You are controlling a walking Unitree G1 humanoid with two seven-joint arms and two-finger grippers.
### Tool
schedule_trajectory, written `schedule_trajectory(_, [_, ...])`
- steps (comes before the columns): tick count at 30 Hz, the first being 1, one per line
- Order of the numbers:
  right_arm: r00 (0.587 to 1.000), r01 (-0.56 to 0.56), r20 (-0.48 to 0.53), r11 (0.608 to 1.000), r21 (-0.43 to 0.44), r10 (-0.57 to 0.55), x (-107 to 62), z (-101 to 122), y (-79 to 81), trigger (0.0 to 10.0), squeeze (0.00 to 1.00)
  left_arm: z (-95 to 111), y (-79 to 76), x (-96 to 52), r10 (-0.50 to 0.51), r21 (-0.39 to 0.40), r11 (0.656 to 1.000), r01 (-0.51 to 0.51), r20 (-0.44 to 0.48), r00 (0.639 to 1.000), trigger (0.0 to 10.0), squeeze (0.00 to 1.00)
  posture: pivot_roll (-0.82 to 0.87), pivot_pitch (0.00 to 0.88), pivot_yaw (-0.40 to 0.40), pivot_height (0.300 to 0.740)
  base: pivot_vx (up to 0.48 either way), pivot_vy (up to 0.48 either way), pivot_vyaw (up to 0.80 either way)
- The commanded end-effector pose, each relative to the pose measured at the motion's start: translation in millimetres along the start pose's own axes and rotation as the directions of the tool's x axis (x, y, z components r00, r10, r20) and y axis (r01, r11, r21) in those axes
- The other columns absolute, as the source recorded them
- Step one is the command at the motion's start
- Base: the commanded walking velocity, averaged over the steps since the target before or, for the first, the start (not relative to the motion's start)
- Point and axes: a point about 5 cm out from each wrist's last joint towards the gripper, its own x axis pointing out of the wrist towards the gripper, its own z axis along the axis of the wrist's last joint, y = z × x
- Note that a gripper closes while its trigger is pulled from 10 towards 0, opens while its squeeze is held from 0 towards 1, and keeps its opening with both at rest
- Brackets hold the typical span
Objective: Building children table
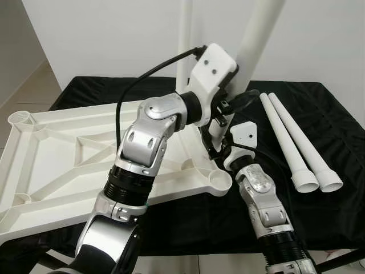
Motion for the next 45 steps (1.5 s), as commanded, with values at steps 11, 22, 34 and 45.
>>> schedule_trajectory(11, [0.986,0.169,0.007,0.981,-0.095,-0.169,0.5,5,10.1,10.0,0.0,6,21.4,1.6,0.374,0.033,0.927,-0.374,0.018,0.927,10.0,0.0,-0.09,0.03,0.004,0.74,0.0,0.0,0.0])
schedule_trajectory(22, [0.984,0.179,0.038,0.977,-0.116,-0.176,-0.9,11,19.2,7.8,0.0,5,22.1,3.6,0.373,0.048,0.926,-0.373,0.018,0.928,10.0,0.0,-0.09,0.024,0.0,0.74,0.0,0.0,0.0])
schedule_trajectory(34, [0.982,0.186,0.035,0.974,-0.126,-0.183,-2.0,10,21.5,5.9,0.0,6,23.2,4.2,0.374,0.05,0.926,-0.374,0.023,0.927,10.0,0.0,-0.09,0.023,0.0,0.74,0.0,0.0,0.0])
schedule_trajectory(45, [0.982,0.189,0.033,0.974,-0.126,-0.186,-1.7,9,21.7,3.5,0.0,8,22.7,4.9,0.367,0.05,0.928,-0.368,0.029,0.93,10.0,0.0,-0.09,0.025,0.002,0.74,0.0,0.0,0.0])
